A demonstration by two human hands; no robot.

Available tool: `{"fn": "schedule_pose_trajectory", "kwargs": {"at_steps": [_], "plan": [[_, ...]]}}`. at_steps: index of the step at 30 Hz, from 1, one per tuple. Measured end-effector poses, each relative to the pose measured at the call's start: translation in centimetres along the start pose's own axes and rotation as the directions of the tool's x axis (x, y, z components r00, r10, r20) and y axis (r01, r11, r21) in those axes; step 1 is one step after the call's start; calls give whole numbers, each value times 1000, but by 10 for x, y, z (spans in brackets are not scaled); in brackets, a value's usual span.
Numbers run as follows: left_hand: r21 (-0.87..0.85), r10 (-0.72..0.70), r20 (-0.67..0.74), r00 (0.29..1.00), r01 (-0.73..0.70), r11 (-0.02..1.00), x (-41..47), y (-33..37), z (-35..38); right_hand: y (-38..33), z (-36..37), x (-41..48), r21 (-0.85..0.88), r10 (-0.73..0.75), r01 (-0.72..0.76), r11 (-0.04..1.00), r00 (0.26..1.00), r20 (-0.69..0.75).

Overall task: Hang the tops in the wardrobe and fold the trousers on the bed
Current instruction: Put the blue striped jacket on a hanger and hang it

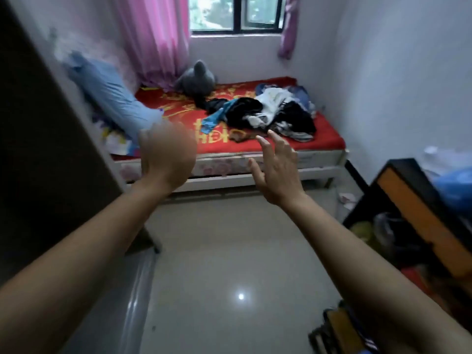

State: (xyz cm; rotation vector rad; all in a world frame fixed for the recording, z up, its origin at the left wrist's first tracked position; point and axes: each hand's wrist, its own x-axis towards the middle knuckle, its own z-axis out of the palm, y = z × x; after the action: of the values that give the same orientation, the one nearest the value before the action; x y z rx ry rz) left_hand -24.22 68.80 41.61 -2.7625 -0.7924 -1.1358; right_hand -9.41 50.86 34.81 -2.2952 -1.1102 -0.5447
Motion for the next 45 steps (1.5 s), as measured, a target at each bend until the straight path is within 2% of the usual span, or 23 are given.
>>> {"fn": "schedule_pose_trajectory", "kwargs": {"at_steps": [4,7,9,12,14,17,20,24,29,33,36,38,42,45], "plan": [[-207,189,126,974,-161,965,-42,165,43,127,-97,-113,-166,271,-272,948,962,-30],[-360,363,202,910,-275,891,-85,288,60,201,-173,-209,-278,465,-475,835,879,-104],[-429,470,243,848,-340,836,-122,361,64,236,-215,-278,-338,583,-591,732,801,-139],[-516,630,233,740,-455,726,-177,453,64,273,-267,-368,-376,708,-729,572,670,-222],[-558,713,233,661,-510,654,-207,501,69,287,-292,-416,-382,765,-799,465,580,-282],[-588,804,301,512,-564,579,-249,550,84,295,-303,-478,-365,850,-874,322,436,-296],[-628,860,326,393,-590,508,-280,582,106,299,-303,-523,-359,907,-908,216,323,-270],[-706,895,331,299,-551,445,-305,606,145,306,-294,-558,-397,950,-913,92,201,-240],[-705,873,461,157,-534,468,-339,620,219,324,-251,-583,-382,986,-924,-26,40,-164],[-706,849,526,51,-531,469,-375,607,269,334,-191,-599,-320,997,-945,-75,-80,3],[-741,863,504,-28,-528,415,-407,601,309,350,-141,-612,-238,977,-959,-151,-182,114],[-738,838,534,-112,-546,397,-432,599,337,367,-108,-622,-197,963,-965,-174,-209,173],[-708,745,623,-236,-575,410,-488,580,384,391,-39,-640,-127,924,-980,-152,-186,333],[-688,674,676,-297,-582,434,-527,561,409,397,6,-654,-159,930,-983,-95,-144,338]]}}
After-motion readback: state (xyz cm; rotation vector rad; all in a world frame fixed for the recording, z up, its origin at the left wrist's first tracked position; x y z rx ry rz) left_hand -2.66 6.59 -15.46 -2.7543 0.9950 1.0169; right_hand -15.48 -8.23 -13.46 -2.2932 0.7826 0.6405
